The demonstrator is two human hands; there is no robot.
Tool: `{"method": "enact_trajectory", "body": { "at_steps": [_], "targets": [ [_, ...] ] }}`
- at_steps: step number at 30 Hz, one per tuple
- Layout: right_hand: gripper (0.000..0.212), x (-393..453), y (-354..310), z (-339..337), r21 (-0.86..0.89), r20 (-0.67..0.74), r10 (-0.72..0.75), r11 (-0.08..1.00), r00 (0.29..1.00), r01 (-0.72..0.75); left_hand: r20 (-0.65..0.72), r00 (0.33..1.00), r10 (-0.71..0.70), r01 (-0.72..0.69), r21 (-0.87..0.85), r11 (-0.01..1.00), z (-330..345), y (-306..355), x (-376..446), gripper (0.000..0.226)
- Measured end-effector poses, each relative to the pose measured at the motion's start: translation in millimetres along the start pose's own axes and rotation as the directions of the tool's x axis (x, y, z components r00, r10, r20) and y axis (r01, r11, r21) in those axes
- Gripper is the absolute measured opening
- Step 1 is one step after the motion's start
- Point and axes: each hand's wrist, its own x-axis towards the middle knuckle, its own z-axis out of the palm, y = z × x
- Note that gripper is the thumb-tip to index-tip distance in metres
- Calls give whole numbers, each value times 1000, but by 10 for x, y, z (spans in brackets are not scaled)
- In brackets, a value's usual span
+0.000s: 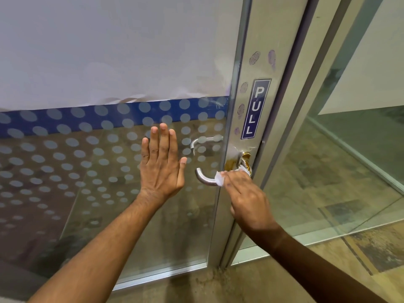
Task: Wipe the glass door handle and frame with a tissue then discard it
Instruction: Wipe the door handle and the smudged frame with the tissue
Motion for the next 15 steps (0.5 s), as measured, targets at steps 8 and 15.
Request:
{"method": "enact_trajectory", "body": {
  "at_steps": [8, 15],
  "targets": [
    [55, 90, -302, 64, 113, 28, -2, 994, 1000, -1, 0, 1000, -20, 20, -2, 1000, 56, 21, 2, 86],
    [61, 372, -662, 145, -45, 209, 145, 989, 967, -139, -83, 997, -11, 12, 13, 1000, 142, 15, -10, 83]
  ]
}}
